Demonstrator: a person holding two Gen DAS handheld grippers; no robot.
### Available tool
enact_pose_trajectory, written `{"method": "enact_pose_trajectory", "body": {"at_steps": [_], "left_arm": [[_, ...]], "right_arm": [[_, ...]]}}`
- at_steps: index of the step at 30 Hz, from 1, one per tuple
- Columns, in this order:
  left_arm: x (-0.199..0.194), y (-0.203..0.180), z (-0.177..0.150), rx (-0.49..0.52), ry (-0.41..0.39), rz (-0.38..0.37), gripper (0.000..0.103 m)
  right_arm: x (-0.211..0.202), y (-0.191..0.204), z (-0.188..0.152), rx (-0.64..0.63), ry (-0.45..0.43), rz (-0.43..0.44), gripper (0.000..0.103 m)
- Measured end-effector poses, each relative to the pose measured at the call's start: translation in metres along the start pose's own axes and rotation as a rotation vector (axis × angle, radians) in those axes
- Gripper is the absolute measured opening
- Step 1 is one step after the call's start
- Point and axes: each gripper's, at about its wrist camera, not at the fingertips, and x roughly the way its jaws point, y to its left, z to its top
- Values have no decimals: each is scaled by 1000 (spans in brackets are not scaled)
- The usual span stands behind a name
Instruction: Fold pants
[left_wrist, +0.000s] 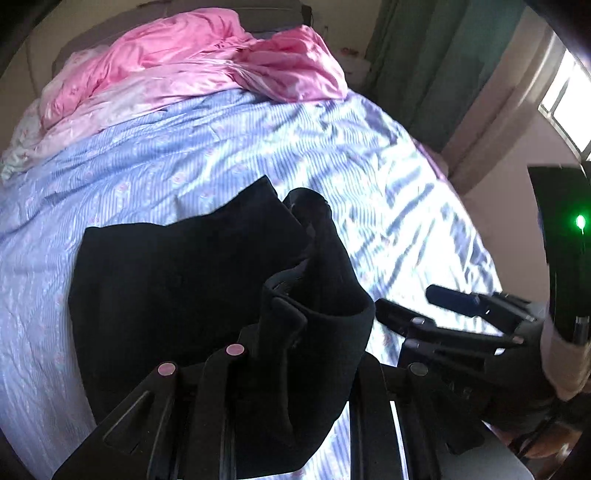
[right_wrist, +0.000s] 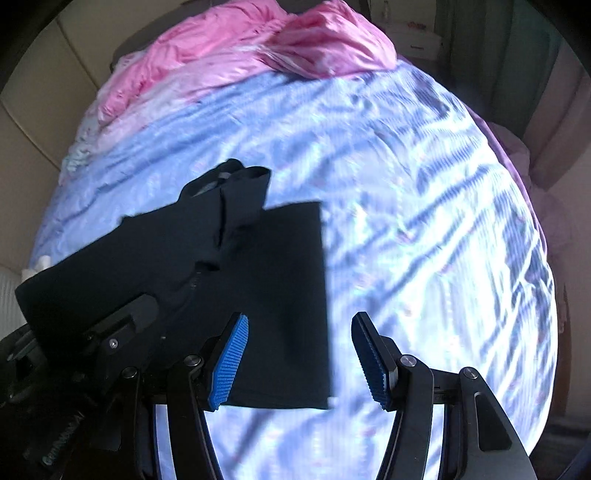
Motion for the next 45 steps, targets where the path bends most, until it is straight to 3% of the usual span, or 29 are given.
{"method": "enact_pose_trajectory", "body": {"at_steps": [3, 5, 7, 10, 15, 20, 25, 33, 36, 38, 40, 45], "left_arm": [[15, -18, -9, 21, 19, 63, 22], [27, -25, -15, 30, 60, 77, 37], [29, -31, -24, 31, 80, 56, 63], [10, -34, -41, 61, 45, 93, 77], [-18, 12, -61, -44, 23, 158, 78], [-20, 70, -62, -184, 27, 229, 78], [-16, 96, -40, -233, -9, 253, 78], [-2, 98, -10, -242, -20, 203, 78], [-1, 100, -13, -256, -7, 197, 78], [1, 101, -15, -266, 8, 195, 78], [2, 102, -17, -280, 15, 188, 78], [-5, 97, -16, -301, 6, 162, 78]], "right_arm": [[13, -25, 2, 2, 21, -15, 60], [17, -38, 3, -5, 22, -40, 60], [20, -48, 6, -14, 22, -63, 60], [13, -54, 12, -26, -3, -63, 60], [-1, -35, 25, -71, -61, 62, 60], [17, -1, 40, -85, -71, 179, 60], [53, 21, 62, -97, -54, 193, 59], [102, 25, 87, -72, 18, 159, 58], [112, 28, 89, -83, 37, 154, 45], [113, 31, 89, -95, 51, 160, 24], [107, 29, 89, -94, 35, 146, 12], [69, 22, 85, -70, -33, 183, 6]]}}
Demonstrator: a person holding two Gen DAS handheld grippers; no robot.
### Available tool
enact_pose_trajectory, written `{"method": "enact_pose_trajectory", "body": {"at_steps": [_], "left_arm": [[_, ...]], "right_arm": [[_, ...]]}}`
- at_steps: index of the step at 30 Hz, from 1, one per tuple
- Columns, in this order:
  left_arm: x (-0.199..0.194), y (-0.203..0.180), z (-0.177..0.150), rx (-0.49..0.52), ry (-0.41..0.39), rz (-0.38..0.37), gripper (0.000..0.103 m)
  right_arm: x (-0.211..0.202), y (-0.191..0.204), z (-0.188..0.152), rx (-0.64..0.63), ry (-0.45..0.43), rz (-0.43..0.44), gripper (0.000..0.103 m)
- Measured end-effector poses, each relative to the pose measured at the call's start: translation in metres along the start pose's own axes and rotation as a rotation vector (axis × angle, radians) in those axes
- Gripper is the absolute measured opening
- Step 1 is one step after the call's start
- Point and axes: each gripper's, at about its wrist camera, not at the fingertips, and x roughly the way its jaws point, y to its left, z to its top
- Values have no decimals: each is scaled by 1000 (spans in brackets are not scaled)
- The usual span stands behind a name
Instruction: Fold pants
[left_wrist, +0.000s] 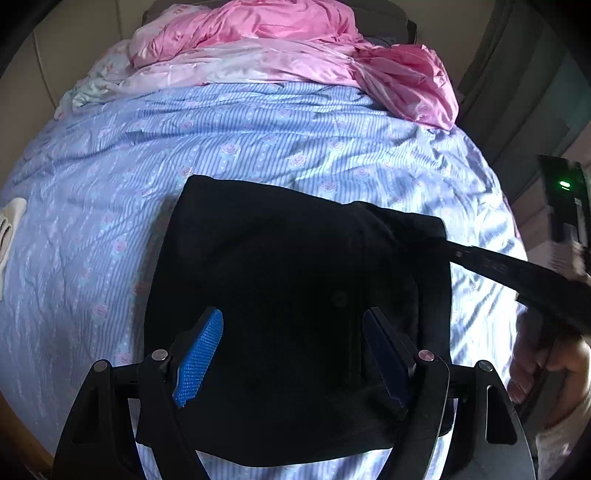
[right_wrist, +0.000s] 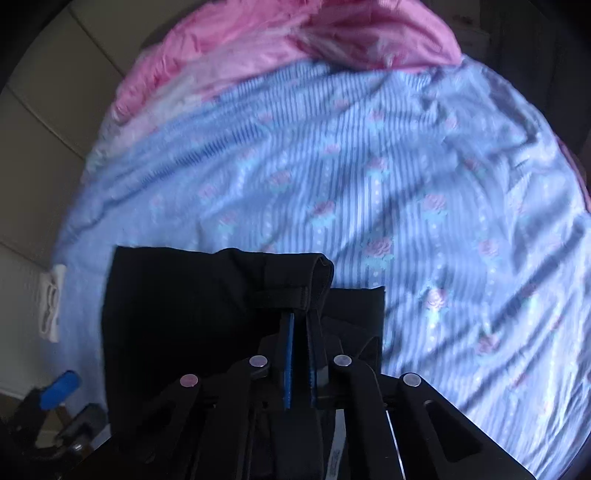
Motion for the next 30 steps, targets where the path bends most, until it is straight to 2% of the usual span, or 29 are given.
{"method": "enact_pose_trajectory", "body": {"at_steps": [5, 11, 21, 27, 28, 30], "left_arm": [[-5, -15, -1, 28, -4, -11, 78], [-7, -26, -2, 51, -5, -8, 78], [-3, -26, -5, 53, 13, 13, 78], [-2, -23, -8, 61, 20, 31, 78], [-2, -22, -9, 62, 23, 36, 78], [-2, -20, -12, 67, 25, 48, 78]], "right_arm": [[-29, -5, -9, -31, -43, -23, 6], [-3, -32, -12, 16, 30, -66, 6], [11, -33, -17, -22, 58, -139, 5], [18, -41, -22, 12, 86, -151, 6], [19, -42, -23, 15, 90, -157, 7], [12, -41, -25, 9, 77, -180, 19]]}}
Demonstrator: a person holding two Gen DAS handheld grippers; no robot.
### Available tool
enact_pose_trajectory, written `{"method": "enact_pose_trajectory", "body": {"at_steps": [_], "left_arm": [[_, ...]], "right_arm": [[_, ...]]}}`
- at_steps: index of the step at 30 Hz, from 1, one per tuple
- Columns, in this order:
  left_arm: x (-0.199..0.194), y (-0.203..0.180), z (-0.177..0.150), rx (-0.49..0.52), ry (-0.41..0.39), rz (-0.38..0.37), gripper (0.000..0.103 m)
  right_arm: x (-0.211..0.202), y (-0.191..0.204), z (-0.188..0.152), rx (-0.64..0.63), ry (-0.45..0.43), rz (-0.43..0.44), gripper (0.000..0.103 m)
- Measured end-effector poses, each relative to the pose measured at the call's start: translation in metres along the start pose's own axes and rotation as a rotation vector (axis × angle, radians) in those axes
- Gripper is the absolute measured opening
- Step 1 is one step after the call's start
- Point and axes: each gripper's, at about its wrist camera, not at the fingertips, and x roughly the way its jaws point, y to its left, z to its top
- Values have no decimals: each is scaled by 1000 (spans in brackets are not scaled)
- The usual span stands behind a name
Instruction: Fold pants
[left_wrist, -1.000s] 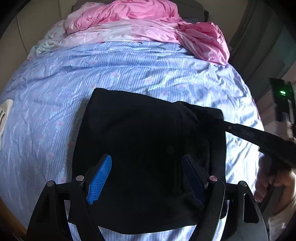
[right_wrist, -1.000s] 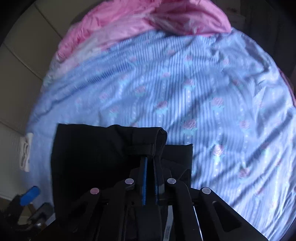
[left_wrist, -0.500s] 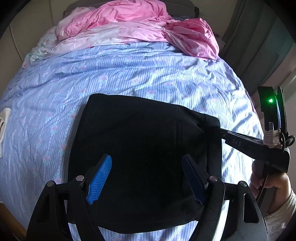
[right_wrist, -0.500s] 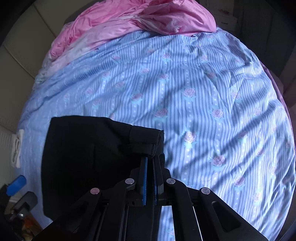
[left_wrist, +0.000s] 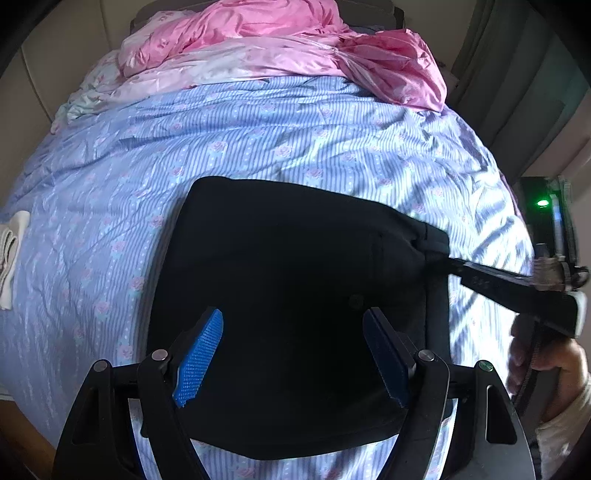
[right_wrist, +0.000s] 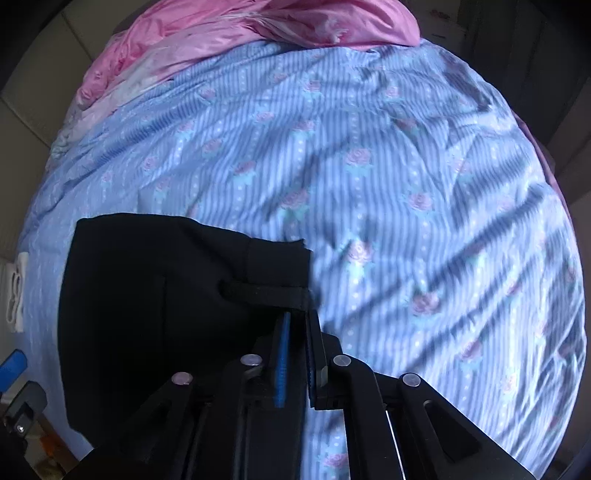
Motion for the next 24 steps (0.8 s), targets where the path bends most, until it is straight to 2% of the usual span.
{"method": "enact_pose_trajectory", "body": {"at_steps": [2, 3, 5, 13, 16, 19, 24], "left_arm": [[0, 3, -5, 6, 0, 12, 78], [0, 5, -8, 9, 0, 17, 78], [1, 10, -15, 10, 10, 33, 78], [11, 20, -44, 5, 77, 65, 79], [14, 20, -51, 11, 90, 73, 79], [17, 17, -55, 9, 97, 74, 79], [22, 8, -58, 26, 100, 77, 79]], "right_arm": [[-19, -6, -9, 21, -71, -10, 57], [-26, -9, -15, 39, -96, 14, 60], [-33, -16, -30, 77, -92, 91, 61], [-8, -14, -95, 109, 20, 251, 62], [-1, -12, -102, 101, 9, 263, 72], [6, -17, -102, 120, 4, 285, 76], [22, -32, -108, 215, 32, 444, 76]]}}
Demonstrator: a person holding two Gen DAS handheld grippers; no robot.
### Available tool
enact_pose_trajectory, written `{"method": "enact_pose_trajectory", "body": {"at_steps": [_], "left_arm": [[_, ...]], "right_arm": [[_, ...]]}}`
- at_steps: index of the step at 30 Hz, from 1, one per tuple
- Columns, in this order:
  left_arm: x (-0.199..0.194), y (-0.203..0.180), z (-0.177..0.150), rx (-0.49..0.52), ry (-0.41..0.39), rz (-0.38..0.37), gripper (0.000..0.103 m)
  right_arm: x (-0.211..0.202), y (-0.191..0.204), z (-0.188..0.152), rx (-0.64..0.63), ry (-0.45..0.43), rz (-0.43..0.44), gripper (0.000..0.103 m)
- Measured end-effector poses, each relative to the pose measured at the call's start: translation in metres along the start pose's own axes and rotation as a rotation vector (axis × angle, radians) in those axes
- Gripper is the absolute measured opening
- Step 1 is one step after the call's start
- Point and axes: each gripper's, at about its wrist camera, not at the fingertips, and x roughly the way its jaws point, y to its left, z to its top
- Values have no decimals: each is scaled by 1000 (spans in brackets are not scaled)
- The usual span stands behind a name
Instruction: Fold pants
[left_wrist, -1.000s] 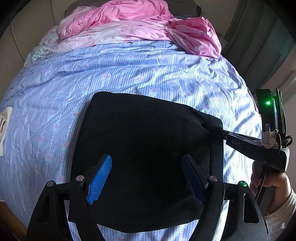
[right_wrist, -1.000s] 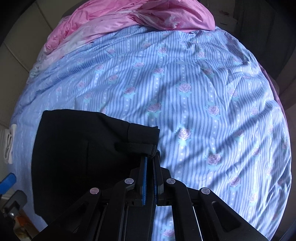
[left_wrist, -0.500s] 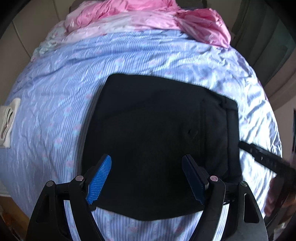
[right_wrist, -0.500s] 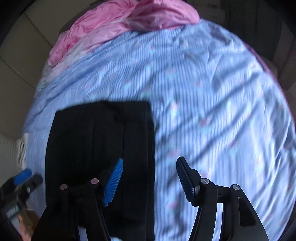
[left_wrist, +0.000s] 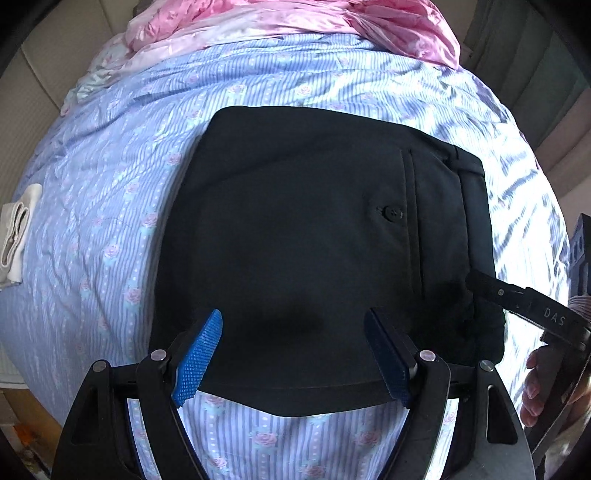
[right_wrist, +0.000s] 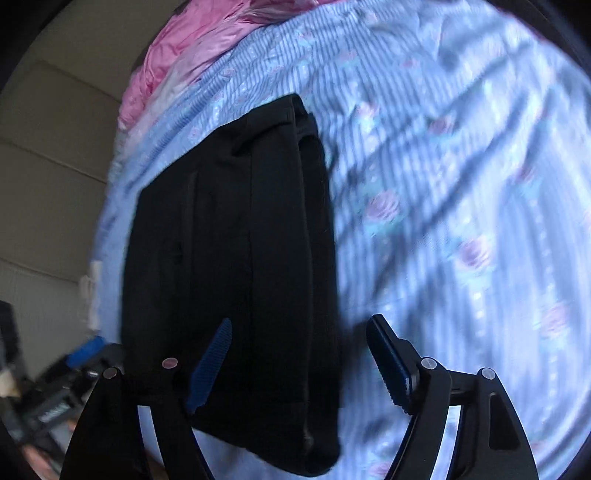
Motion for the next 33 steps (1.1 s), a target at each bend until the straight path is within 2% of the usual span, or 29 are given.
{"method": "enact_pose_trajectory", "body": {"at_steps": [2, 4, 8, 12, 15, 16, 17, 21, 23, 25, 27, 29, 33], "left_arm": [[3, -3, 0, 8, 3, 0, 79], [5, -5, 0, 14, 2, 0, 79], [9, -9, 1, 18, -7, 8, 79], [16, -10, 6, 6, -8, 18, 79], [19, -5, 9, -6, -15, 29, 79], [19, -3, 11, -5, -18, 36, 79], [18, 0, 13, -4, -24, 45, 79], [15, 32, 21, -29, -67, 67, 79], [18, 57, 30, -52, -84, 78, 79], [22, 80, 40, -56, -97, 79, 81], [27, 97, 49, -50, -103, 32, 84], [37, 120, 59, -98, -84, -48, 85], [56, 152, 68, -179, -51, -177, 85]], "right_arm": [[8, -9, -3, 35, 17, 59, 78], [15, -17, -4, 81, 32, 160, 79], [30, -35, 1, 139, 56, 311, 91], [41, -34, 13, 170, 90, 442, 93], [48, -13, 21, 87, 102, 468, 93], [54, -7, 21, 50, 102, 436, 92], [63, -7, 22, 58, 113, 405, 91], [68, -13, 31, 185, 92, 447, 88], [70, -15, 31, 239, 92, 395, 71], [68, -9, 27, 282, 71, 298, 61], [64, 14, 24, 233, 40, 164, 58], [63, 36, 23, 189, 13, 33, 54], [66, 73, 27, 91, -5, -169, 50]]}}
